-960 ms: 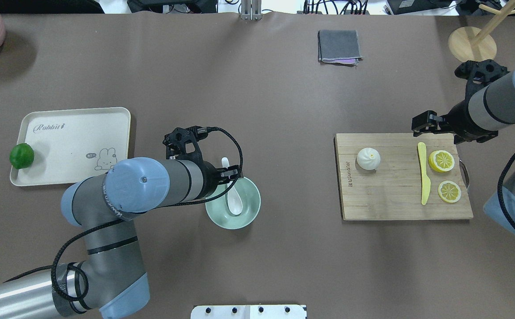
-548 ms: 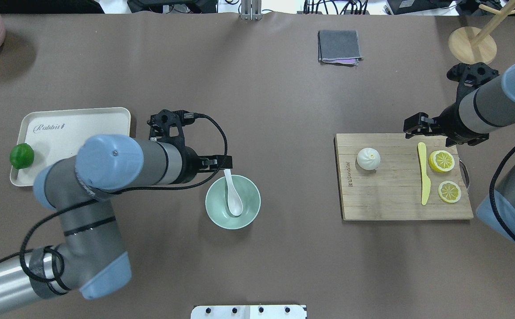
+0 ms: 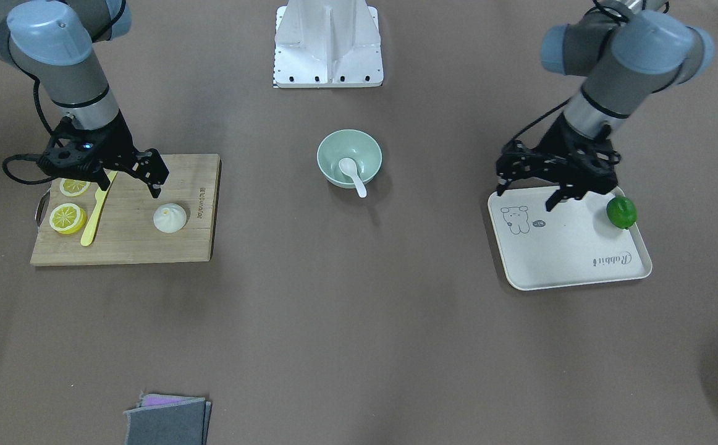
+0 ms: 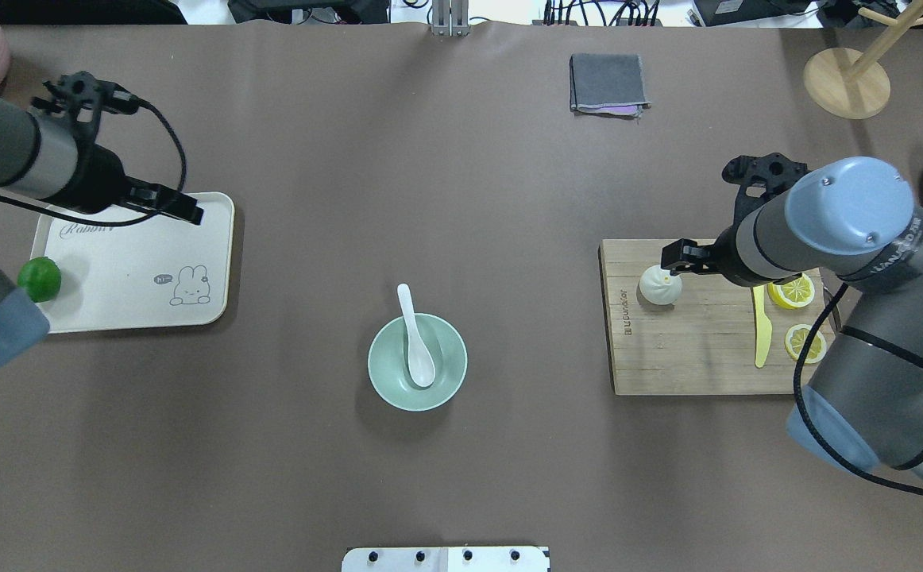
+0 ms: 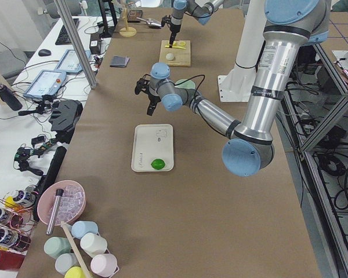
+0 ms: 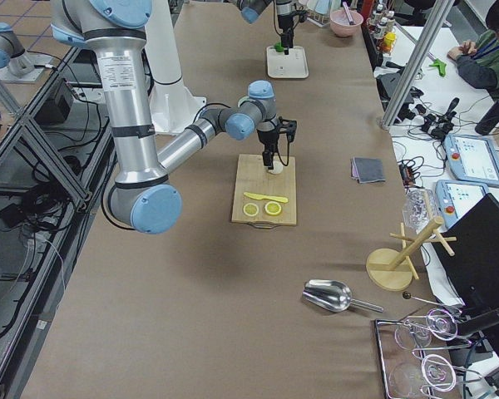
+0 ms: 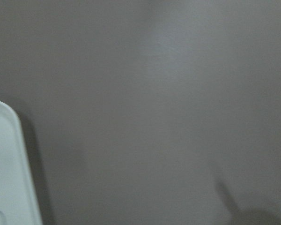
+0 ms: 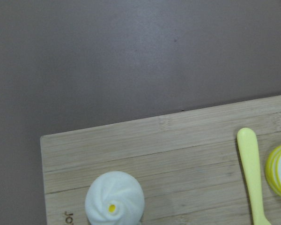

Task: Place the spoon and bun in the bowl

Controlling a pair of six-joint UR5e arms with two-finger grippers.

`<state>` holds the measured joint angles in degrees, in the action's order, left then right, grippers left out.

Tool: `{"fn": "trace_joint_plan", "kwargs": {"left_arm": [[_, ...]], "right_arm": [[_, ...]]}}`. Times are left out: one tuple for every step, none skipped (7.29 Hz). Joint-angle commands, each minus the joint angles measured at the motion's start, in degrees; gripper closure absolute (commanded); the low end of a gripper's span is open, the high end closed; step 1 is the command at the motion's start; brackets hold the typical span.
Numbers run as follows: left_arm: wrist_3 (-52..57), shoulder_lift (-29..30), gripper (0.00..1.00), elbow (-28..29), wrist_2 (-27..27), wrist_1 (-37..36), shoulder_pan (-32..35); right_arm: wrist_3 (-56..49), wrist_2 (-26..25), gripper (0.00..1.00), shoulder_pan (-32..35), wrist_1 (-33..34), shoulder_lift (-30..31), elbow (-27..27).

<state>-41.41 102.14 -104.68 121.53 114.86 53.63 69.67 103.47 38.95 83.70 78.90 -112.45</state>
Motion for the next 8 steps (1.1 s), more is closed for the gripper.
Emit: {"fn": "trace_joint_plan", "kwargs": {"left_arm": [[10.2,-4.8,0.01,1.3,1.6,0.8,5.3],[10.3,-4.8,0.01,1.7,1.4,0.9,5.3],[10.3,-4.9,0.01,1.6,1.4,0.9,5.3],[10.2,-5.1,0.01,1.5,1.4,1.0,5.3],[9.9,-5.1,0.01,1.3,1.4,1.0,5.3],[9.7,-5.0,0.01,1.3,1.4,1.0,5.3],[9.6,-5.0,0.01,1.3,1.4,1.0,5.3],[9.5,-5.0,0.01,1.2,1.4,1.0,5.3]], "right_arm": [[-0.2,-4.4,0.0,-3.3,0.0,-5.6,6.1],[-0.4,-6.2,0.02,-4.0,-0.1,-6.2,7.8],[-1.3,-8.1,0.14,-4.4,0.0,-6.2,9.2],[-1.6,-8.7,0.4,-4.8,0.0,-6.1,9.7],[-1.4,-9.3,0.7,-5.5,0.0,-6.1,9.6],[-1.3,-9.4,1.0,-5.7,0.0,-6.0,9.4],[-1.0,-9.3,1.0,-6.1,0.0,-6.0,9.1],[-0.5,-8.9,1.0,-6.2,0.8,-6.6,7.9]]}}
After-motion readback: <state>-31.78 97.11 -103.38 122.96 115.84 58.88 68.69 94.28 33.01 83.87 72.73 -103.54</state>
